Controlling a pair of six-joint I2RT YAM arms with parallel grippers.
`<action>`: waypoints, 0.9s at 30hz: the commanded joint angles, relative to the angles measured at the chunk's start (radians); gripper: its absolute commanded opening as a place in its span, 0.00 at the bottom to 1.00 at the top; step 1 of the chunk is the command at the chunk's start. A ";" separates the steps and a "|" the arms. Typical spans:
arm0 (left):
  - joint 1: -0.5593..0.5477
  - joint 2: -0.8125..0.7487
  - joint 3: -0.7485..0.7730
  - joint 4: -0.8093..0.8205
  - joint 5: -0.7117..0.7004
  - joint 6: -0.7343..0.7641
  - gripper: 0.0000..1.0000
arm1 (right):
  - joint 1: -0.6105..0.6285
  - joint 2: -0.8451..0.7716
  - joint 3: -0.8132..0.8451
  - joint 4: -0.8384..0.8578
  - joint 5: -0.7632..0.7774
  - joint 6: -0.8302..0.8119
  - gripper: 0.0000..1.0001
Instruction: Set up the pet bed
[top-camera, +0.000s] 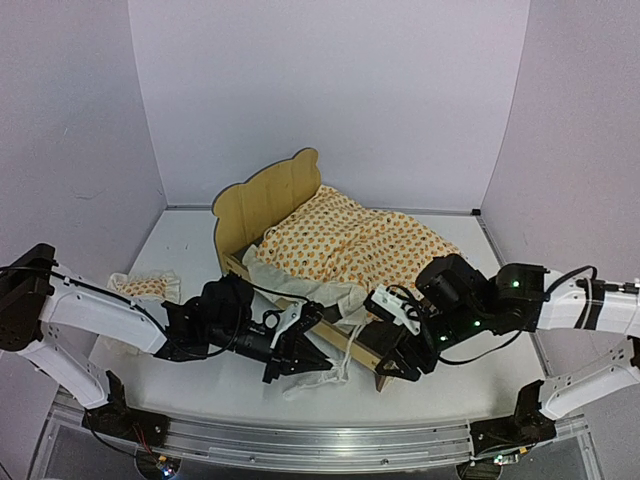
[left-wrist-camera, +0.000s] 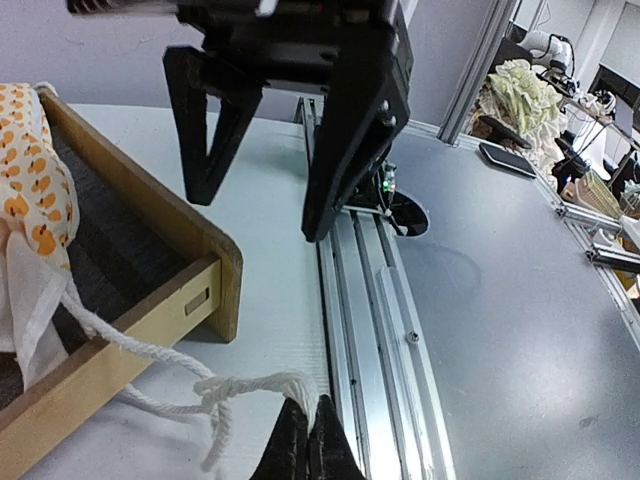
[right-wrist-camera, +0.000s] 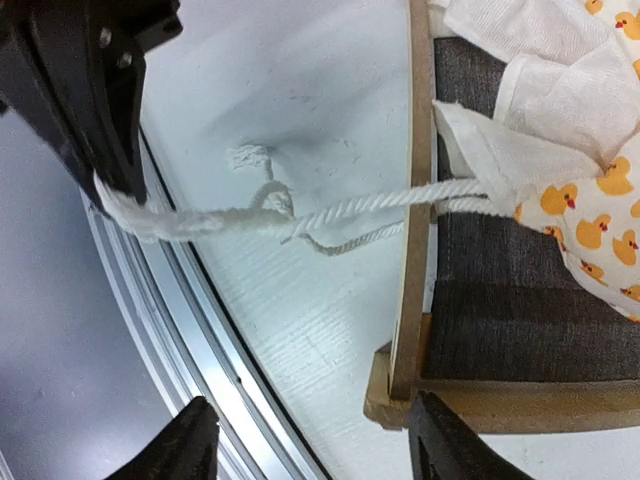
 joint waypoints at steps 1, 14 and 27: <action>-0.001 0.026 0.121 0.026 -0.061 -0.071 0.00 | -0.004 -0.108 -0.100 -0.102 -0.065 -0.257 0.75; 0.019 0.130 0.188 0.027 -0.098 -0.177 0.00 | 0.149 0.073 -0.125 0.251 -0.109 -1.077 0.98; 0.082 0.098 0.182 0.027 -0.054 -0.193 0.00 | 0.199 0.387 0.152 0.161 0.017 -1.453 0.87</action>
